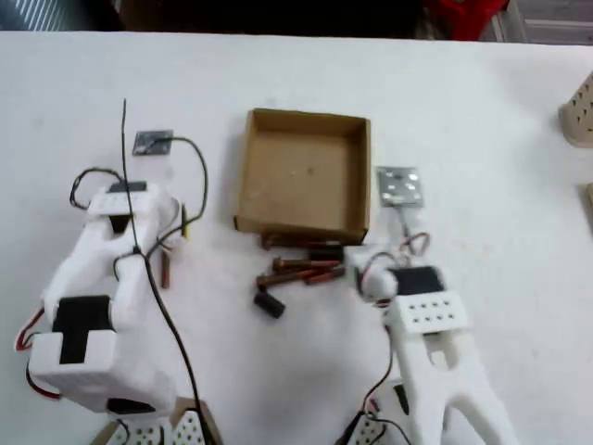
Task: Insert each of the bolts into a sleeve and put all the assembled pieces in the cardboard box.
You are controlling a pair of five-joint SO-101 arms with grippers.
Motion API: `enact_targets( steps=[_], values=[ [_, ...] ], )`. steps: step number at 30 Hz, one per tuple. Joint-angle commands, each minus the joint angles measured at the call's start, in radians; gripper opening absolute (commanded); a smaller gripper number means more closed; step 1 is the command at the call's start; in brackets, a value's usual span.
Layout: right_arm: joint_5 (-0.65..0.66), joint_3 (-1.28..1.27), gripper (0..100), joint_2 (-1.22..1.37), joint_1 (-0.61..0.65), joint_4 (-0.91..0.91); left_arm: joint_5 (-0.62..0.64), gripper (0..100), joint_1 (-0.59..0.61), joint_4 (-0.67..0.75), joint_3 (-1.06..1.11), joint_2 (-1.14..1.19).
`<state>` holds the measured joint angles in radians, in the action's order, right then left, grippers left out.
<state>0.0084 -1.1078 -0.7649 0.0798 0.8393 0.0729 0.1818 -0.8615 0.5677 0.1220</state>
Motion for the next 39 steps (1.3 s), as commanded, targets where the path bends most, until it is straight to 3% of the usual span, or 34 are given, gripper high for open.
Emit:
enact_targets(
  steps=[1, 7, 20, 26, 39],
  values=[
    [0.209, 0.009, 1.8, -0.067, -0.252, -0.001, -0.014, 2, 0.007, 0.02, 0.0, -0.053],
    [0.376, 0.064, 1.8, 0.013, -0.458, -0.002, -0.014, 2, 0.007, 0.02, 0.002, -0.053],
    [0.473, 0.316, 2.0, 0.486, -0.552, -0.002, -0.014, 2, 0.007, 0.02, 0.009, -0.058],
    [0.471, 0.351, 13.6, 0.549, -0.587, -0.002, -0.014, 2, 0.007, 0.02, 0.008, -0.058],
    [0.463, 0.351, 10.6, 0.553, -0.631, -0.021, -0.014, 2, 0.007, 0.02, 0.005, -0.056]
  ],
)
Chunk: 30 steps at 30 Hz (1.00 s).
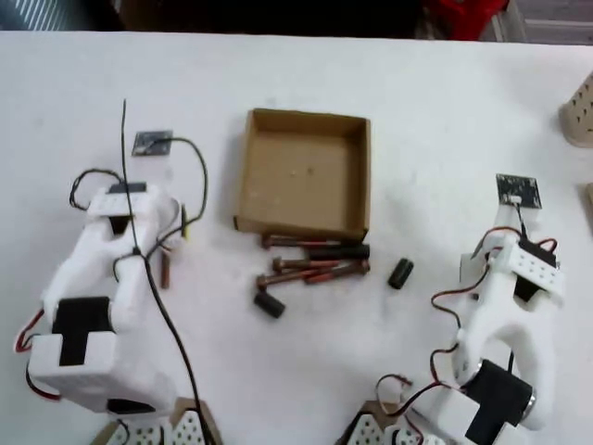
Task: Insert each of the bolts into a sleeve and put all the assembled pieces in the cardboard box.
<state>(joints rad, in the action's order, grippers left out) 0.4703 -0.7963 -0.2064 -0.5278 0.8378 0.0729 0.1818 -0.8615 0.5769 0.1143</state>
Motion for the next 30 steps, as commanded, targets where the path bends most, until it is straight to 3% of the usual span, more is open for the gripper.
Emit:
enact_targets(
  steps=[1, 7, 11, 21, 26, 30],
  values=[
    [0.002, 0.037, 10.6, -0.002, -0.03, -0.033, -0.014, 2, 0.007, 0.02, -0.005, -0.048],
    [-0.002, 0.044, 10.5, 0.088, -0.042, -0.081, -0.014, 2, 0.007, 0.02, -0.005, -0.048],
    [-0.092, 0.069, 10.5, 0.134, -0.042, -0.081, -0.014, 2, 0.007, 0.02, -0.005, -0.048],
    [-0.104, 0.077, 10.4, 0.153, -0.045, -0.081, -0.014, 2, 0.007, 0.02, -0.003, -0.048],
    [-0.106, 0.077, 1.0, 0.153, -0.044, -0.079, -0.014, 2, 0.007, 0.02, -0.003, -0.048],
    [-0.106, 0.078, 1.5, 0.143, -0.047, -0.044, -0.014, 2, 0.007, 0.02, -0.003, -0.048]
  ],
)
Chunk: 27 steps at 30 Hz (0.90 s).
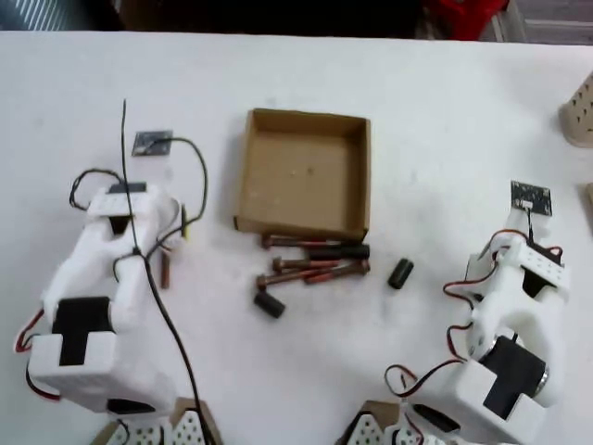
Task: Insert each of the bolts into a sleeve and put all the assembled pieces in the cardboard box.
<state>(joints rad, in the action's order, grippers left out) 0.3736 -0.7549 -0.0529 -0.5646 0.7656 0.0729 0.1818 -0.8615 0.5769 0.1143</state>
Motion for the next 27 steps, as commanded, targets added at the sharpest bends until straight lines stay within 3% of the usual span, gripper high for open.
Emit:
enact_targets(
  steps=[1, 12, 18, 27],
  values=[
    [-0.009, 0.037, 1.5, -0.01, -0.01, 0.039, -0.014, 2, 0.007, 0.02, -0.003, -0.048],
    [-0.041, 0.04, 1.6, -0.226, 0.107, 0.11, -0.014, 2, 0.007, 0.02, -0.003, -0.048],
    [-0.236, 0.046, 1.6, -0.252, 0.159, -0.234, -0.014, 2, 0.007, 0.02, -0.002, -0.05],
    [-0.258, 0.0, 1.6, -0.252, 0.171, -0.654, -0.014, 2, 0.007, 0.02, 0.0, -0.051]
  ],
)
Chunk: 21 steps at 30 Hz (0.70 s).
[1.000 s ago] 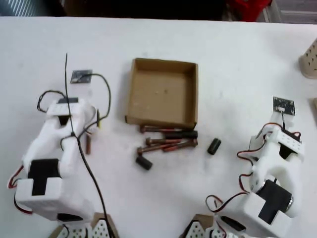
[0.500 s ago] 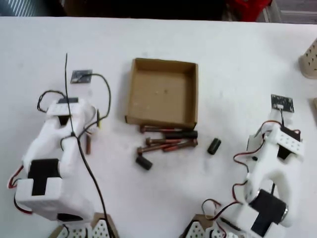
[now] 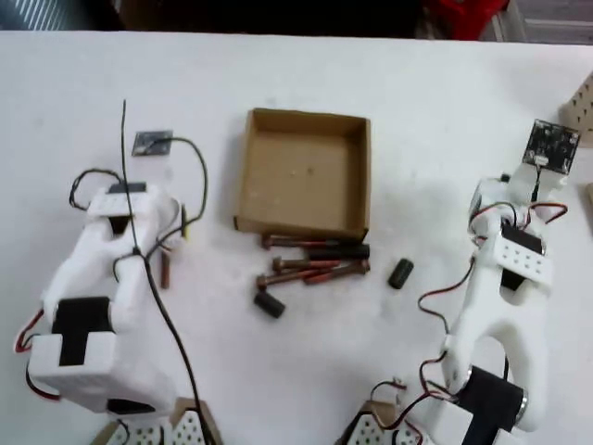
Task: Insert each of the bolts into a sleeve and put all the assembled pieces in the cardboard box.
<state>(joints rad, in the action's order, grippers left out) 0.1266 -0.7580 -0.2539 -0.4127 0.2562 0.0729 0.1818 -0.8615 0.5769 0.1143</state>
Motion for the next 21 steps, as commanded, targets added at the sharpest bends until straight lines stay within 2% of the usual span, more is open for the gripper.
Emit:
enact_targets(
  steps=[1, 12, 21],
  values=[
    [-0.011, -0.02, 1.6, -0.051, 0.019, -0.209, -0.014, 2, 0.007, 0.02, 0.0, -0.051],
    [-0.009, -0.358, 1.6, -0.051, 0.071, -0.863, -0.014, 2, 0.007, 0.017, 0.0, -0.051],
    [-0.008, -0.446, 1.6, -0.021, 0.108, -1.139, -0.014, 2, 0.012, 0.014, 0.0, -0.051]
  ],
)
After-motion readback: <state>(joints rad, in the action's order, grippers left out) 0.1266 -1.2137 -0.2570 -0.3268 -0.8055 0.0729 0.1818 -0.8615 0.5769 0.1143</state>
